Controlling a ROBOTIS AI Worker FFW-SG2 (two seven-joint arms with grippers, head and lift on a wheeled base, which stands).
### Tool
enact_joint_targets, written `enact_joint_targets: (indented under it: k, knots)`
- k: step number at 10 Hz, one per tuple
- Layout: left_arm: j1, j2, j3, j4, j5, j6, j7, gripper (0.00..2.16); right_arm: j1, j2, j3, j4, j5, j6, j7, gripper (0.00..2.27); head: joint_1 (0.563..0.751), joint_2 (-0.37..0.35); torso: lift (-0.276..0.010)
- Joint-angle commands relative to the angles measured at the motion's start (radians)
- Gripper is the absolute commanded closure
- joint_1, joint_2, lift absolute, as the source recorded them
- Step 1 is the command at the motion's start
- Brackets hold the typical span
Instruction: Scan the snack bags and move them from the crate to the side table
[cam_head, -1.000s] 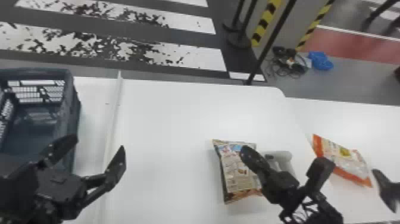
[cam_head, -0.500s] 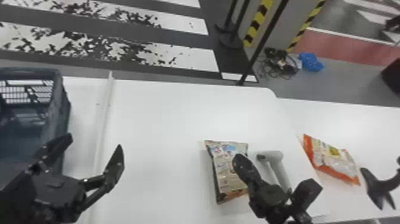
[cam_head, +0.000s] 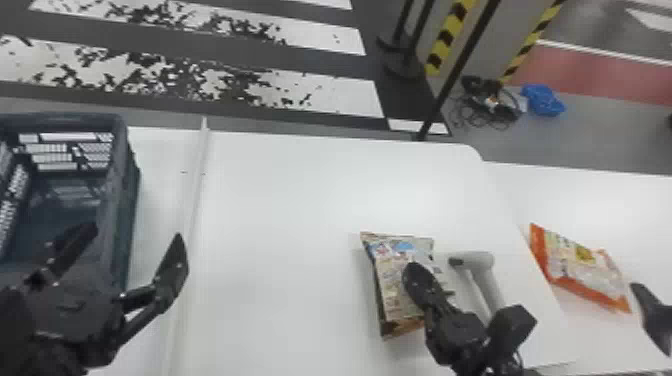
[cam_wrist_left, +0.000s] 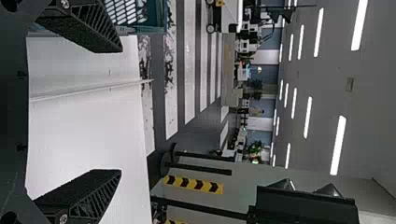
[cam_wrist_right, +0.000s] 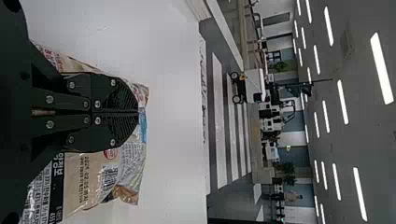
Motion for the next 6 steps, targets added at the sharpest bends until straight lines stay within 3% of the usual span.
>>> enact_joint_targets:
  k: [1,3,6]
  knots:
    - [0.01,-0.001,0.012,-0.001,0.006,-0.02,-0.002,0.07,-0.026,-0.006,0.001,0.074,0.005,-0.016,0.0,2.24,0.695,-0.227,-0.087]
    - [0.014,-0.004,0.012,-0.001,0.006,-0.029,-0.007,0.07,-0.036,-0.004,0.027,0.143,0.005,-0.08,-0.013,2.24,0.695,-0.229,-0.087]
    - [0.014,-0.009,0.011,-0.001,0.004,-0.035,-0.013,0.07,-0.026,0.001,0.053,0.134,0.005,-0.093,-0.065,2.24,0.695,-0.221,-0.087]
